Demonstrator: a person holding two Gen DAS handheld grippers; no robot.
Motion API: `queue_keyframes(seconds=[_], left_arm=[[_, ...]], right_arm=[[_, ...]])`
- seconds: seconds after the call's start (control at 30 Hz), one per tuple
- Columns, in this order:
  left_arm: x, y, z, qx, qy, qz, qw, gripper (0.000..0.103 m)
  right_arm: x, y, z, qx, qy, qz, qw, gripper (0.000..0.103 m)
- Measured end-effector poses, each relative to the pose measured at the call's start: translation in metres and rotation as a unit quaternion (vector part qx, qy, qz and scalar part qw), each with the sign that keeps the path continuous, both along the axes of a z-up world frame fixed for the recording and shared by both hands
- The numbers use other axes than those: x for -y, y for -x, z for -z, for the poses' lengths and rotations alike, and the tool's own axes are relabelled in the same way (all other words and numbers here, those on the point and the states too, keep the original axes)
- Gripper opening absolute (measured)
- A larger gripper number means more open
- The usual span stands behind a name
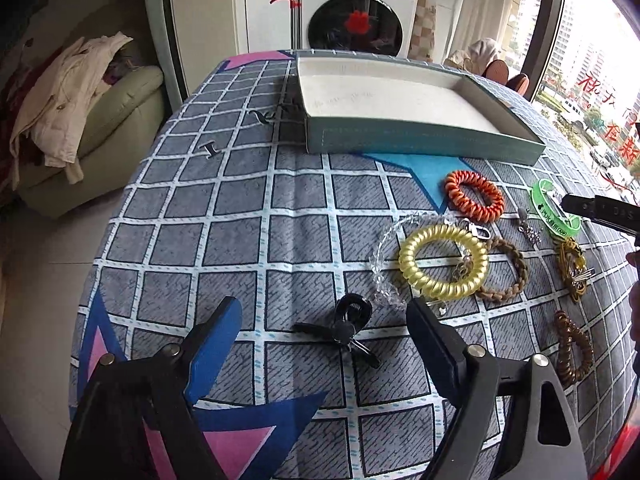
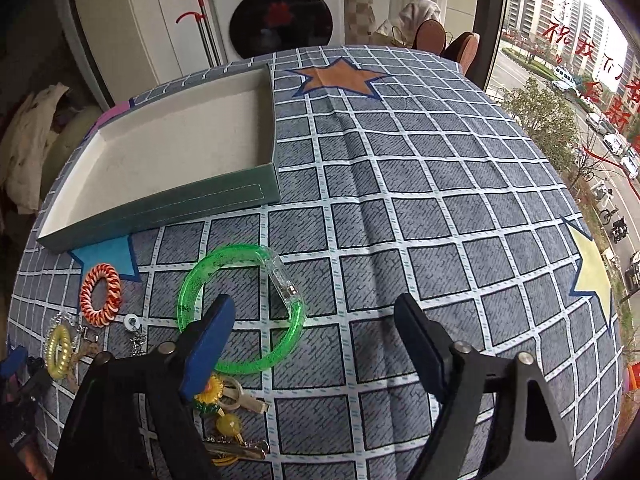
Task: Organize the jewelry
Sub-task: 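Grasp the black claw clip with the left tool while the right tool grasps the green bangle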
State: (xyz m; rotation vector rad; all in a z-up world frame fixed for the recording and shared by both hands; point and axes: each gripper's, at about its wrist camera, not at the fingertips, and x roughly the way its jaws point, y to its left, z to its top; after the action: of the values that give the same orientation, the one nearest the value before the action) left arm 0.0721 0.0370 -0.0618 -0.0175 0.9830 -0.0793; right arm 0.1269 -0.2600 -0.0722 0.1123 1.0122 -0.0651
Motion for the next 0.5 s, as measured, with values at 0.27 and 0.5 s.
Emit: queue_keyframes(seconds=[0.27, 0.5], left_arm=[[0.002, 0.007, -0.001, 0.016, 0.002, 0.019, 0.9997, 0.062], [-0.004, 0.011, -0.005, 0.018, 0.016, 0.027, 0.9993, 0.055]], right_arm=[[-0.016, -0.006, 0.003, -0.005, 0.026, -0.024, 0.999, 0.053], [-0.029, -0.001, 0.0, -0.004, 0.032, -0.046, 0.998, 0.012]])
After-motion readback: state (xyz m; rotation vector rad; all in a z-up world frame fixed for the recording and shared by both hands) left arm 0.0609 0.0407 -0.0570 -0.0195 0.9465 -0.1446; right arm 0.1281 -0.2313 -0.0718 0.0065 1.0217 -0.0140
